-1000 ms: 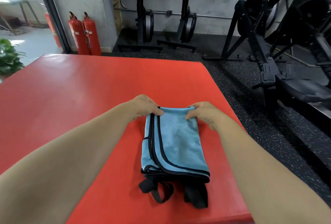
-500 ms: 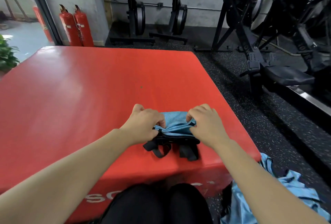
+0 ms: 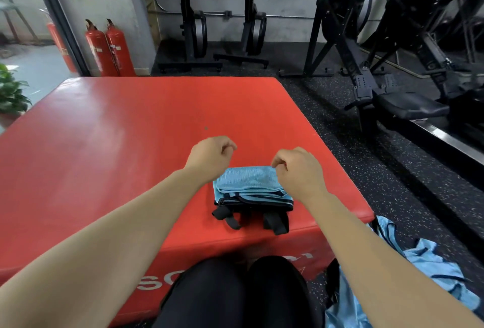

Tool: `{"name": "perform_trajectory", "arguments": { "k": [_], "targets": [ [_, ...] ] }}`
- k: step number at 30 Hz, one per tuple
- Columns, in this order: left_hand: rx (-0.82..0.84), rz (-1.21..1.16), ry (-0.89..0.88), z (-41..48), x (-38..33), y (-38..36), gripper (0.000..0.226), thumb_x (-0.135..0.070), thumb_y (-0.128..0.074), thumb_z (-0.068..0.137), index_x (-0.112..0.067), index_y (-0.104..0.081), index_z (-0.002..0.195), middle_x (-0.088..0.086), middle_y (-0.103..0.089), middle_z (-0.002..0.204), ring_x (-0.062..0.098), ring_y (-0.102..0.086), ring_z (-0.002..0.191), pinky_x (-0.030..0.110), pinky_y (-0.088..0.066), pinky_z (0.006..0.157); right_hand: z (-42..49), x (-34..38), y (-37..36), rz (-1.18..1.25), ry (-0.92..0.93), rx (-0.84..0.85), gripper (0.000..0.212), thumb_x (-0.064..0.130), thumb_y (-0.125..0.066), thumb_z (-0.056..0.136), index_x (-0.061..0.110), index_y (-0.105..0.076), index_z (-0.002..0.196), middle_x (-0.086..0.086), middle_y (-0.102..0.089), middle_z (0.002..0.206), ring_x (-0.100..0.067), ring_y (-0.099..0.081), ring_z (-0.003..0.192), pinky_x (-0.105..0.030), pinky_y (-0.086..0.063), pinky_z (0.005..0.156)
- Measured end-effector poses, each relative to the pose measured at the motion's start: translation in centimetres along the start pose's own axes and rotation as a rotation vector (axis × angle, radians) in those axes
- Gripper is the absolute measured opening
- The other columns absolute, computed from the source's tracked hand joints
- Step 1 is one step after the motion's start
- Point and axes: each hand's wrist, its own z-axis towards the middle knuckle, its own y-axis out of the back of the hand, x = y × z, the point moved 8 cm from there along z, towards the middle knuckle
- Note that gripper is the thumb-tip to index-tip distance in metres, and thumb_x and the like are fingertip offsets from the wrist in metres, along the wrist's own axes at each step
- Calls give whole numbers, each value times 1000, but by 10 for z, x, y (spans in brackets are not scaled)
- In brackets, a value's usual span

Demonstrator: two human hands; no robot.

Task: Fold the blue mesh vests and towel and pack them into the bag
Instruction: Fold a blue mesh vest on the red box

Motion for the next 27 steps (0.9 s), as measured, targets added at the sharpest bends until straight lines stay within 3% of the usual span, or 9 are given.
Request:
{"name": "perform_trajectory", "arguments": {
  "k": [2, 5, 9, 13, 18, 22, 24, 26, 27],
  "targets": [
    [112, 194, -58, 3, -7, -25, 31, -20, -39, 100, -21, -64, 118, -2, -66, 107, 18, -61, 103, 32, -41, 88, 7, 11, -12, 11, 8, 93, 34, 5, -45, 85, 20, -69, 106, 1, -70, 104, -22, -55, 105, -34, -44, 84],
    [392, 454, -73, -7, 3, -68, 47, -29, -26, 105, -12, -34, 148, 7, -26, 158, 25, -13, 150, 44, -12, 119, 2, 13, -38, -39, 55, 280, 42, 5, -42, 90, 23, -61, 123, 4, -64, 123, -22, -54, 116, -35, -46, 88],
    [538, 534, -32, -37, 23, -88, 64, -43, -17, 105, -15, 11, 156, 5, 17, 163, 21, 19, 149, 45, 9, 120, -32, 2, -62, -134, 176, 453, 36, 10, -38, 99, 17, -56, 128, 2, -53, 132, -26, -48, 126, -38, -44, 96],
    [501, 549, -52, -53, 30, -88, 66, -51, -11, 103, -19, 17, 154, 4, 24, 161, 17, 25, 147, 47, 14, 119, -57, -5, -63, -146, 222, 457, 44, 18, -32, 106, 25, -38, 149, 2, -18, 162, -12, -12, 150, -25, -15, 118],
    [451, 567, -67, -57, 31, -87, 69, -54, -8, 102, -16, 18, 154, 4, 23, 161, 16, 25, 147, 48, 15, 119, -63, -5, -63, -150, 198, 464, 45, 19, -28, 107, 26, -33, 151, 4, -14, 163, -10, -7, 150, -25, -9, 120],
    [447, 449, -49, -59, 28, -83, 72, -54, -13, 102, -13, 15, 154, 2, 23, 161, 14, 24, 147, 46, 16, 119, -64, -6, -45, 27, 86, 401, 43, 11, -37, 98, 21, -59, 133, 1, -51, 144, -14, -35, 141, -26, -13, 118],
    [396, 291, 15, -49, 28, -70, 58, -30, -23, 106, -12, 0, 156, 6, 18, 163, 16, 22, 148, 49, 12, 119, -57, -12, -19, 202, -52, 175, 41, 19, -41, 85, 19, -74, 110, 1, -70, 114, -19, -59, 116, -26, -31, 109],
    [277, 58, 68, -37, 23, -46, 48, -2, -22, 102, -10, -21, 149, 12, 5, 164, 21, 15, 150, 53, 4, 120, -48, -19, 3, 299, -124, -54, 37, 19, -43, 83, 19, -75, 101, 3, -74, 98, -20, -66, 98, -35, -48, 94],
    [222, -90, 114, -33, 22, -34, 46, -4, -20, 104, -9, -24, 149, 9, 2, 164, 20, 12, 150, 51, 2, 121, -42, -19, 7, 300, -120, -105, 34, 15, -45, 87, 19, -74, 103, 4, -74, 97, -19, -66, 97, -38, -51, 89]
  ]
}}
